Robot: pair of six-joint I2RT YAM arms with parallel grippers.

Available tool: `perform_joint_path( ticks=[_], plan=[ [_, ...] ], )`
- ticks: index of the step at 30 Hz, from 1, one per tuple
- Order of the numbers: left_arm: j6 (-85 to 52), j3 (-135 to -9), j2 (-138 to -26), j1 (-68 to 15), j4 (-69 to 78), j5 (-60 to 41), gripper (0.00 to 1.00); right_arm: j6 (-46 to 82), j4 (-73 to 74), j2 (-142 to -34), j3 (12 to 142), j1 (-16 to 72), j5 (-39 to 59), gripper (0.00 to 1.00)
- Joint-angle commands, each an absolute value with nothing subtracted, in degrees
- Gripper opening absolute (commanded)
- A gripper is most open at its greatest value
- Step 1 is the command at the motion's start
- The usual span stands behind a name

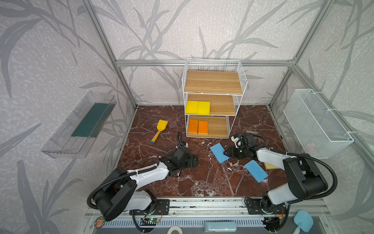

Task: Place and organize the cleaning sponges onto the shelf
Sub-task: 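Grasp the blue sponge with the left gripper beside the right gripper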

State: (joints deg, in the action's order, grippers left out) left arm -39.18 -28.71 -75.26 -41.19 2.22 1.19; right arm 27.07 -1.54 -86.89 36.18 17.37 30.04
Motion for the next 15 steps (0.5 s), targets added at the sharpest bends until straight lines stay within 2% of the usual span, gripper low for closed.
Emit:
perform_joint_path(
  ticks=[1,2,5,8,10,15],
  plan=[
    [-39.38,-28.26,-74.03,-41.14,2.81,2.55,0.99,26.19,-1.93,-86.66,35.08,19.18,29.44,0.33],
    [-39.38,-28.24,-74.08,-41.13,2.80,2.58,0.99,26.05,-2.13,-86.58,34.91,19.72,28.92,0.29],
    [-39.29,-28.31,-73.88,-41.13,2.51,2.45,0.99,25.61,-3.19,-86.65,34.88,20.71,27.50,0.29],
    [-39.29,-28.19,-73.51,-41.13,2.34,2.37,0.99,25.57,-3.60,-86.11,34.71,20.92,26.89,0.37],
    [-39.29,-28.32,-73.39,-41.16,2.46,1.84,0.99,25.92,-3.22,-85.92,34.56,21.21,26.98,0.37],
    [-39.00,-30.74,-74.44,-41.35,0.00,0.55,0.98,26.81,-1.64,-89.38,36.42,25.86,26.82,0.27]
  ],
)
